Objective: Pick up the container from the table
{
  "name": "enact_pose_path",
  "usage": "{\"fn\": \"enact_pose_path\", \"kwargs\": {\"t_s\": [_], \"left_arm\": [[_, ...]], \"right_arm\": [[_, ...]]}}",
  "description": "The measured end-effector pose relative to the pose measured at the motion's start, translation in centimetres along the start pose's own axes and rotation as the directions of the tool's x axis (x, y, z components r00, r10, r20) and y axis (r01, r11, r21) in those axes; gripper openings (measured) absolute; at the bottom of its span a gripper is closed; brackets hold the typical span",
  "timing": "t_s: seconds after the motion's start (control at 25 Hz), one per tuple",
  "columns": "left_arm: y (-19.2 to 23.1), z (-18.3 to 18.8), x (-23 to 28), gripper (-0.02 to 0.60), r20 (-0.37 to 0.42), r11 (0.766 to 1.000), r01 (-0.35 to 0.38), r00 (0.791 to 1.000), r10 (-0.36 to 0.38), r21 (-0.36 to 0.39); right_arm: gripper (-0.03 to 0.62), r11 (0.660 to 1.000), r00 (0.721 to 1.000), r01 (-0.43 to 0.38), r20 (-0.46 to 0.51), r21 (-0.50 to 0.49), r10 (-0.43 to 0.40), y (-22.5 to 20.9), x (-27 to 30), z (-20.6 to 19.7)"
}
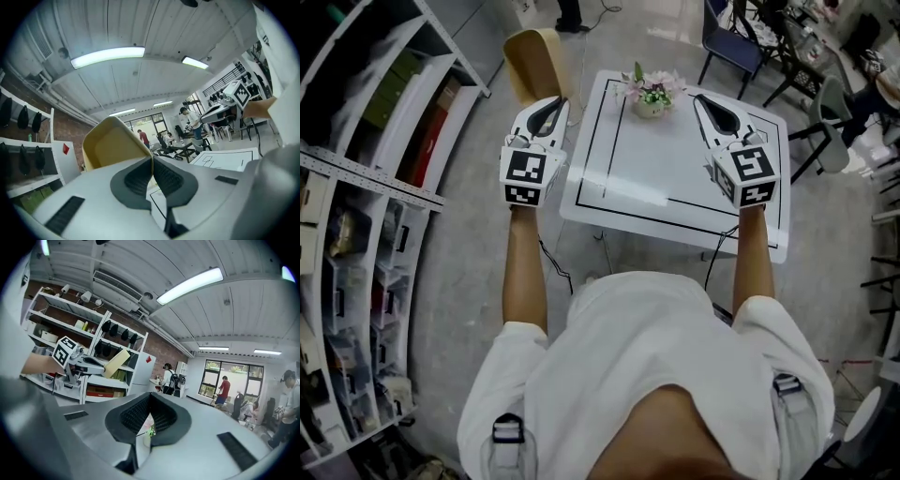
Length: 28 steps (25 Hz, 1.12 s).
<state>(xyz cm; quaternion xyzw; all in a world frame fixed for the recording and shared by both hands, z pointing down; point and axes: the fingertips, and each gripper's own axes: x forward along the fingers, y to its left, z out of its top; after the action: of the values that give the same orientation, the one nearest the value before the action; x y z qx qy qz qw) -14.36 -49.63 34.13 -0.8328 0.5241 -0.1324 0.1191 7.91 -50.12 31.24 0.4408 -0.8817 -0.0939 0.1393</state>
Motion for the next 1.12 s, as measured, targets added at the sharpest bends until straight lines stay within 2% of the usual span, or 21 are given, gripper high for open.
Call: {"fn": "enact_pose_path", "kwargs": {"t_s": [0.24,0.48,1.12], "left_arm": [[-0.1,4.3,-1.9,0.026,0.09,1.0,0.005,0.996,-0.006,0.017],[-1.1,7.0,-2.9,0.026,0.125,0.998,0.022,0.992,-0.029,0.059],[-2.6,6.9,-3.7,0.026,0.118,0.996,0.055,0.991,-0.063,0.07]], "right_arm": [[0.014,0.998,1.0,-0.007,0.03,-0.055,0.009,0.9,-1.1,2.4],[0.012,0.997,1.0,-0.007,0.028,-0.073,0.009,1.1,-1.6,3.2],[0.012,0.999,1.0,-0.001,0.029,-0.052,0.002,1.3,-3.0,3.4]]}}
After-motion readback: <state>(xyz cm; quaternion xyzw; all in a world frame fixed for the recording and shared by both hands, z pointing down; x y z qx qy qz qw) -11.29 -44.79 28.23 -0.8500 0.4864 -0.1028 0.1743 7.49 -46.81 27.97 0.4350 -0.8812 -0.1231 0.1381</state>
